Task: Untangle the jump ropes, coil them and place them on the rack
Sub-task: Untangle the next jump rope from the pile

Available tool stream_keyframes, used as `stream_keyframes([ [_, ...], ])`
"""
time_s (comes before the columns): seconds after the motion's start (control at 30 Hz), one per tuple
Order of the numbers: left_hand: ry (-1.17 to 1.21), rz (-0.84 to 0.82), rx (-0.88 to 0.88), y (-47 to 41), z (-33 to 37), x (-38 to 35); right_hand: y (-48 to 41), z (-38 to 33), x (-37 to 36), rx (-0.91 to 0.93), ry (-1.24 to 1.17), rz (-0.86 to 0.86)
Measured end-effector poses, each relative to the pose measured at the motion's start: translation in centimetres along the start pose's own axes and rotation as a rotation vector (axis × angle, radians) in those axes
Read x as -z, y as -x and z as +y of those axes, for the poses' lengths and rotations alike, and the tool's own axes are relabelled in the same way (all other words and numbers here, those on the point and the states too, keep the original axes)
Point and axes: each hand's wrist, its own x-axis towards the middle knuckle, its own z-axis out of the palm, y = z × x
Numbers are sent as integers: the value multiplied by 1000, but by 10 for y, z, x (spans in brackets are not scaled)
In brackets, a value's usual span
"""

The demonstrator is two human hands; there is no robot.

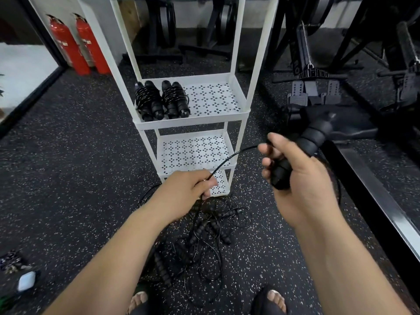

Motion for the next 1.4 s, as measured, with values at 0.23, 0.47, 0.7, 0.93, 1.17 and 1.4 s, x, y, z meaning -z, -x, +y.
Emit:
stream_keyframes([
  [0.23, 7, 107, -182, 9, 28, 4, 14, 36, -21, -152, 113, -113],
  [0.47, -9, 154, -198, 10, 28, -2, 21, 48, -37, -28, 260, -21],
  [0.7, 64, 96, -122, 6, 17, 3, 19, 35, -38, 10, 171, -22],
  [0.93, 111, 146, -117, 6, 14, 11, 9, 10, -25, 110, 86, -3],
  [1.17, 6, 138, -57, 4, 4, 21, 6, -9, -13, 156, 13, 17],
  [1.4, -53, 171, -60, 4, -5, 25, 4, -11, -7, 155, -68, 42],
])
